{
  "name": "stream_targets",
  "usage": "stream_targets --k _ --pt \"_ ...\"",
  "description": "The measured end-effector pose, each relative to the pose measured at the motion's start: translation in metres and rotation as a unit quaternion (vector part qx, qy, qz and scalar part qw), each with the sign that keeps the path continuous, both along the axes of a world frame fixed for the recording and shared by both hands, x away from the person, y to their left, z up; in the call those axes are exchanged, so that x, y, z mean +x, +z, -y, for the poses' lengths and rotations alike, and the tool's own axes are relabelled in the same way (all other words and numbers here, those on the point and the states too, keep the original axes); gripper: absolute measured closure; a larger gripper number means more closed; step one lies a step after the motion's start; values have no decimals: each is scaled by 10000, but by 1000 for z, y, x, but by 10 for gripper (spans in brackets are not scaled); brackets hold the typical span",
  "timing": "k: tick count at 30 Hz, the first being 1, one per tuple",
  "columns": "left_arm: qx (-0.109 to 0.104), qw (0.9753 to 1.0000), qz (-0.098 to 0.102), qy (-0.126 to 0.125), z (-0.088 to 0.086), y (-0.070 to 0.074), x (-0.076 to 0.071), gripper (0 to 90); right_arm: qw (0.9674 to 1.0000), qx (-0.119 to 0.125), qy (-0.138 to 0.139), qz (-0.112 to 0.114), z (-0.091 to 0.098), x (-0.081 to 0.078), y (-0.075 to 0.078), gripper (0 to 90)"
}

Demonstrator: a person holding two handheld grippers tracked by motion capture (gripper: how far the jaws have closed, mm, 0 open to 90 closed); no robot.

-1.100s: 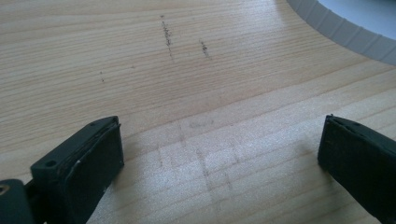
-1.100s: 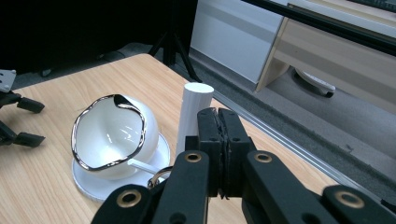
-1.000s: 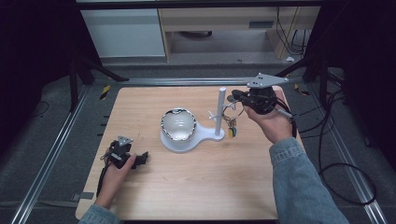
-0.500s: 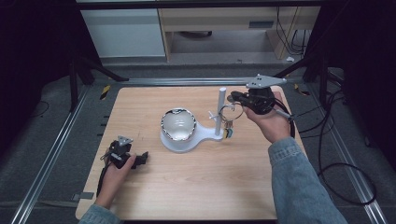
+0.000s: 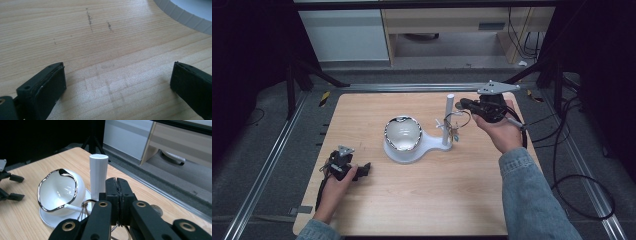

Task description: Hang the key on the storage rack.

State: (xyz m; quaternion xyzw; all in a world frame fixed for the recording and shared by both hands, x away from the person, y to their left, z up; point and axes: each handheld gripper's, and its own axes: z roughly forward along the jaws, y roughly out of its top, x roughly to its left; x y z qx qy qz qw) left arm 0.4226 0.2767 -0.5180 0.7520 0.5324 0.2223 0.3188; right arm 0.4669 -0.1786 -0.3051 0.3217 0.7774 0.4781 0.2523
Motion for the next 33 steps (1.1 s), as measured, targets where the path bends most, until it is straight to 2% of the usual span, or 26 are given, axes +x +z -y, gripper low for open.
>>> stream_targets --k 11,17,26,33 --pt "1 10000 0 -1 0 0 0 0 9998 89 -96 -144 4 3 -2 882" --pt "1 10000 -1 0 0 0 0 0 9996 105 -221 -136 8 4 -3 763" --pt "0 10000 -1 0 0 0 0 0 9991 114 -393 -141 15 3 -7 699" --pt "0 10000 1 0 0 0 0 0 9984 114 -547 -85 19 2 -5 596"
